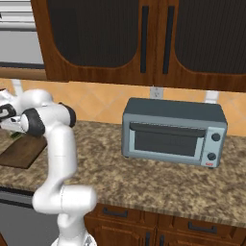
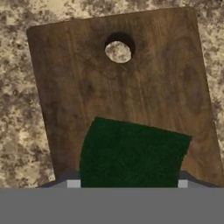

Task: Pick up the sponge from the counter and clean the cutting board by briefly scrubbing or pressing down on the cutting board. Once finished, release the sponge.

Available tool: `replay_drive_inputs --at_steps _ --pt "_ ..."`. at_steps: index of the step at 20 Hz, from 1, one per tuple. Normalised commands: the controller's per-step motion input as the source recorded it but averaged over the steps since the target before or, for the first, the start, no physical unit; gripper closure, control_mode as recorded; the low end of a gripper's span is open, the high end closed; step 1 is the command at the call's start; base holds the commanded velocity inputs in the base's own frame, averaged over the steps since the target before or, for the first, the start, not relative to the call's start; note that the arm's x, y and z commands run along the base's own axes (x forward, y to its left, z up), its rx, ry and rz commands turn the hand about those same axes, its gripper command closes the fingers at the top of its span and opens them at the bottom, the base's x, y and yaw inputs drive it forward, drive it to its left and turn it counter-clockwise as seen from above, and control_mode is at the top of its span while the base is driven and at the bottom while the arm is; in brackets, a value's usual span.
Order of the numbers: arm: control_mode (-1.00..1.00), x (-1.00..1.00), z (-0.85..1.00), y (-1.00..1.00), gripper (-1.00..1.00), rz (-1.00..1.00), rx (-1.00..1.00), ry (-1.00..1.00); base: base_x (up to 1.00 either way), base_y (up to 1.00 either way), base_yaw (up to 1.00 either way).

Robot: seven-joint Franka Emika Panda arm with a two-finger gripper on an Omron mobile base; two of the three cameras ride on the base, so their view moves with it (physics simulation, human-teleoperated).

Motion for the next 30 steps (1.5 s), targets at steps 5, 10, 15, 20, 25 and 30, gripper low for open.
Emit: replay_drive_inputs --at_steps 5,10,15,20,25,30 --pt "-1.0 0.51 -0.02 0.0 1.0 0.0 0.0 0.05 0.0 0.0 0.0" --pt "-1.0 0.18 -0.24 0.0 1.0 0.01 0.0 0.02 0.0 0.0 0.0" --pt "-1.0 0.05 -0.62 0.0 1.0 0.06 0.0 0.01 0.0 0.0 0.0" --pt "-1.0 0.14 -0.42 0.0 1.0 0.0 0.0 0.0 0.0 0.0 0.0" --pt "-1.0 0.04 -0.43 -0.03 1.0 0.0 0.02 0.0 0.0 0.0 0.0" --pt "-1.0 -0.01 -0.52 -0.34 1.0 0.0 0.09 -0.01 0.0 0.0 0.0"
